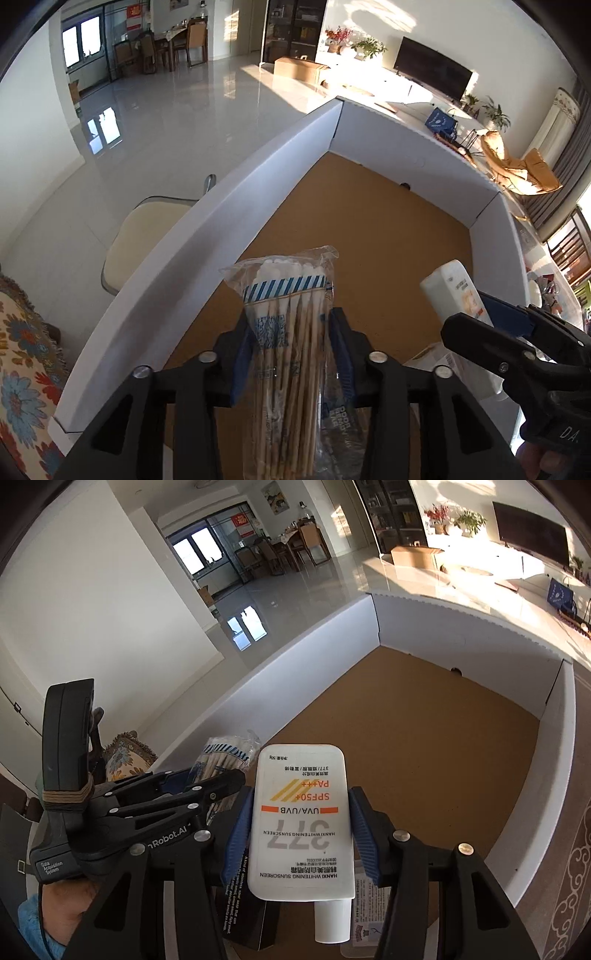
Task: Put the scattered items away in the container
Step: 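Carry both items into the white container and open both grippers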
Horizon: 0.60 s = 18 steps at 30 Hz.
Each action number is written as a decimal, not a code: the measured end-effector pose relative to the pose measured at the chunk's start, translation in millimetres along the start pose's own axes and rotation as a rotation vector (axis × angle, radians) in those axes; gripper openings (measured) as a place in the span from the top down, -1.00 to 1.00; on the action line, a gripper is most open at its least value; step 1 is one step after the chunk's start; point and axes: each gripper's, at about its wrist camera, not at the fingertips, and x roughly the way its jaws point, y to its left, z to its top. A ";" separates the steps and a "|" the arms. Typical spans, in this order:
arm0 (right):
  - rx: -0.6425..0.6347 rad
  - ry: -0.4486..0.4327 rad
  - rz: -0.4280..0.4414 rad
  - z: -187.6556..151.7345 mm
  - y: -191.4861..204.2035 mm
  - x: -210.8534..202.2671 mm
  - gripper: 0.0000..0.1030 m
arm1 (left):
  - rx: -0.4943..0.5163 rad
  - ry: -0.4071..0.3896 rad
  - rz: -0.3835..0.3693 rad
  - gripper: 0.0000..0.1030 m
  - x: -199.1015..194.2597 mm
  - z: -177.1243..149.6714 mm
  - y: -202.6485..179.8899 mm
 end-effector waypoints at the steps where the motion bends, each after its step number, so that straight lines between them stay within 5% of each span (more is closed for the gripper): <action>1: 0.016 0.020 0.007 1.5 -3.1 6.7 -0.03 | -0.007 0.018 0.005 -0.36 2.8 0.2 -1.4; 9: 0.058 -0.070 0.014 -9.6 -34.2 -29.3 -0.06 | 0.055 -0.088 0.042 -0.43 -20.2 -11.0 -31.6; 16: 0.049 -0.271 -0.145 -87.4 -102.0 -132.1 -0.13 | 0.162 -0.307 -0.153 -0.46 -109.0 -69.2 -144.3; 18: 0.076 -0.305 -0.252 -129.6 -133.7 -162.7 -0.19 | 0.192 -0.344 -0.268 -0.75 -128.0 -103.9 -184.5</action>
